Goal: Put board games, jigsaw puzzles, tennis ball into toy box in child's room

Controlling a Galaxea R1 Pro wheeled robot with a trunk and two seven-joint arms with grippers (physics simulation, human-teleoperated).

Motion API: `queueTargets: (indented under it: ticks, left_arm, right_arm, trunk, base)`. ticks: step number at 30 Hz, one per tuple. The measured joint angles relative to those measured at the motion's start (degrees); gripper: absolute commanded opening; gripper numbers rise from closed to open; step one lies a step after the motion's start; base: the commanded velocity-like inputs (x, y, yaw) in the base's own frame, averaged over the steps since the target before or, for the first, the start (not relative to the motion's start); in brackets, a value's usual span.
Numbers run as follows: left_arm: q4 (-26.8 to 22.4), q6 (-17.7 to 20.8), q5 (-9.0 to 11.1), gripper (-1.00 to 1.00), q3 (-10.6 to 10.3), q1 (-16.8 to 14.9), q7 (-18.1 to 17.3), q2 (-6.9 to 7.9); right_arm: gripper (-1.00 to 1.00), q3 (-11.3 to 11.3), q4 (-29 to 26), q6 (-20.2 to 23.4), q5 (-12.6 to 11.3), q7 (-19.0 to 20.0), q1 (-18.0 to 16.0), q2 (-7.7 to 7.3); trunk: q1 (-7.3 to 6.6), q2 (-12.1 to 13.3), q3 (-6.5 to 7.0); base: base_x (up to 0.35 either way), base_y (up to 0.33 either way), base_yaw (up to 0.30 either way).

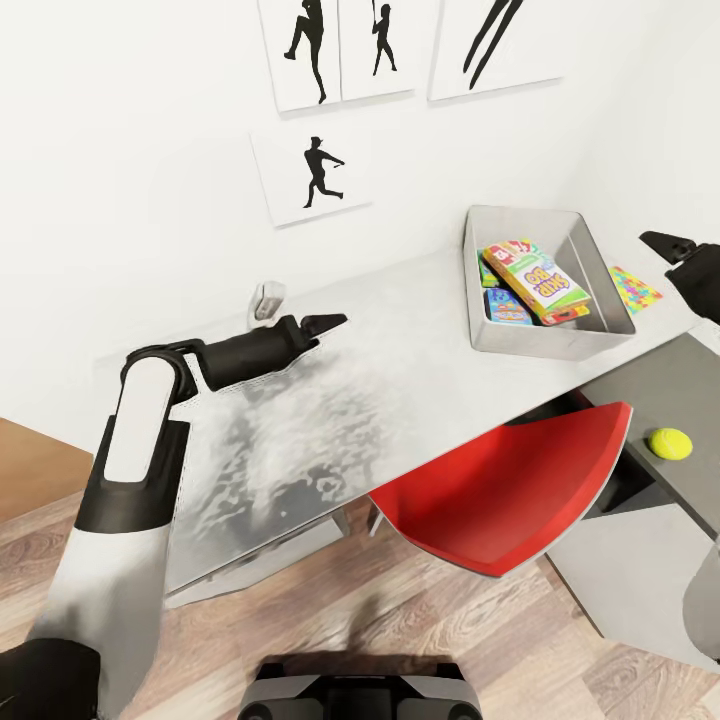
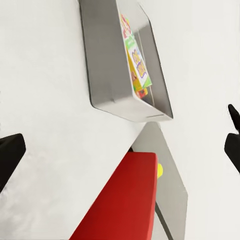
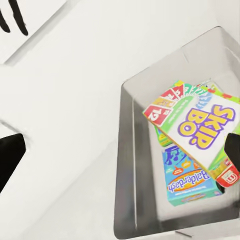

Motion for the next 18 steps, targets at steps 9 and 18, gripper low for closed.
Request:
queueTargets:
  ticks: [9, 18]
  left_arm:
    - [0.0, 0.0, 0.04, 1.0, 2.21, -2.89, 0.0, 0.12]
    - [0.0, 0.0, 0.02, 1.0, 2.21, -4.81, 0.0, 0.12]
  right_arm:
    - [1.0, -0.01, -0.53, 0.0, -0.28, 0.0, -2.89, 0.63]
    - [1.0, -0.01, -0.53, 0.0, -0.26, 0.0, -4.08, 0.63]
  trunk:
    - [0.0, 0.0, 0.0]
    - [0.0, 0.0, 0.0]
  base:
    - [0.0, 0.0, 0.0]
    - [0.0, 0.0, 0.0]
